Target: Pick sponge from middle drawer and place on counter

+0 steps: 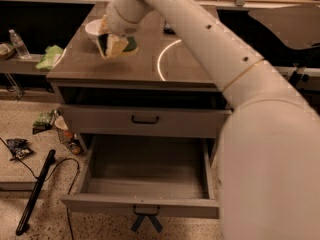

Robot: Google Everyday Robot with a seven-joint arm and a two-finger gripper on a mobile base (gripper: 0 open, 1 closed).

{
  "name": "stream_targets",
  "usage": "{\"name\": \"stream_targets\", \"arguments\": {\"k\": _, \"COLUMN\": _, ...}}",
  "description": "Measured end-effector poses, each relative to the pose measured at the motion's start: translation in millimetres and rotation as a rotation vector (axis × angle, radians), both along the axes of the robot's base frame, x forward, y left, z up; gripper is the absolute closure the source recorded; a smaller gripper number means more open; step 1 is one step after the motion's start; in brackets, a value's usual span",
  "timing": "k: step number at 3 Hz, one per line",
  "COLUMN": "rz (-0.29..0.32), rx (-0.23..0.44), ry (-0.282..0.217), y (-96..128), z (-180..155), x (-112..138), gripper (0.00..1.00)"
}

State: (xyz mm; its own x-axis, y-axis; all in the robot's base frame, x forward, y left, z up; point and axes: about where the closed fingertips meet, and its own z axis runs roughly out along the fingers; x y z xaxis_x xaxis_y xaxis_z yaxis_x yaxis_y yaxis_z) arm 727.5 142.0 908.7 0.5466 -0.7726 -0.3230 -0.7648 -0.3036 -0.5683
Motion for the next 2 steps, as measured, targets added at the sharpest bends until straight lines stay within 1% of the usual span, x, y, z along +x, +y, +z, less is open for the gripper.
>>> {"name": "stream_targets", "arguments": {"k": 1, "rz": 0.051, "rx": 0.009, "ry": 0.02, "y": 40.2, "z": -0.9, "x": 4.8, "gripper": 0.4}}
{"name": "stream_targets", "arguments": {"k": 2, "rz": 0.07, "rx": 0.026, "ry": -0.008, "y": 43.6, "z": 7.7, "x": 10.7, "gripper": 0.17}}
